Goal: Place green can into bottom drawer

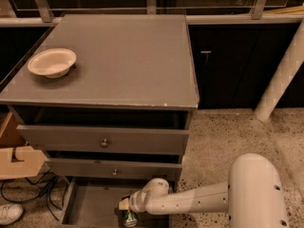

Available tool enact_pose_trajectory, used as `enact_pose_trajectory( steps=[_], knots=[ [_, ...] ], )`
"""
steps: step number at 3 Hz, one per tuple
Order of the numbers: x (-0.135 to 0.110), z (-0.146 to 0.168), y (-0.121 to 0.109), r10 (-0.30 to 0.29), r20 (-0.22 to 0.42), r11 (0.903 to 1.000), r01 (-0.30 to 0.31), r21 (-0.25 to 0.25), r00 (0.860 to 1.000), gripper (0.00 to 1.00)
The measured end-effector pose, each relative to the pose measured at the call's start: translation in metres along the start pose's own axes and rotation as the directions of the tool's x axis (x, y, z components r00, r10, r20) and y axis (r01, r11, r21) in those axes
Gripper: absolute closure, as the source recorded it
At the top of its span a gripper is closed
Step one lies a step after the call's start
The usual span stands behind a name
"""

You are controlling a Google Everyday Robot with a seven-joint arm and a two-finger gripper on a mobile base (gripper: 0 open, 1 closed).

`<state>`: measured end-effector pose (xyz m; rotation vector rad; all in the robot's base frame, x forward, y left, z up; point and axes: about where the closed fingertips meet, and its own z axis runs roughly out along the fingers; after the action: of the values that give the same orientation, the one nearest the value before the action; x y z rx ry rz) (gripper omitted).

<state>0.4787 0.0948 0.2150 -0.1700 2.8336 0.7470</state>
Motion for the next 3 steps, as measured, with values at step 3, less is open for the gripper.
enact_pose_trajectory(
  steps=[3],
  knots=[
    [0.0016, 0.0303, -0.0125, 0.041, -0.014, 0.9991, -0.041, 0.014, 0.999, 1.00]
  ],
)
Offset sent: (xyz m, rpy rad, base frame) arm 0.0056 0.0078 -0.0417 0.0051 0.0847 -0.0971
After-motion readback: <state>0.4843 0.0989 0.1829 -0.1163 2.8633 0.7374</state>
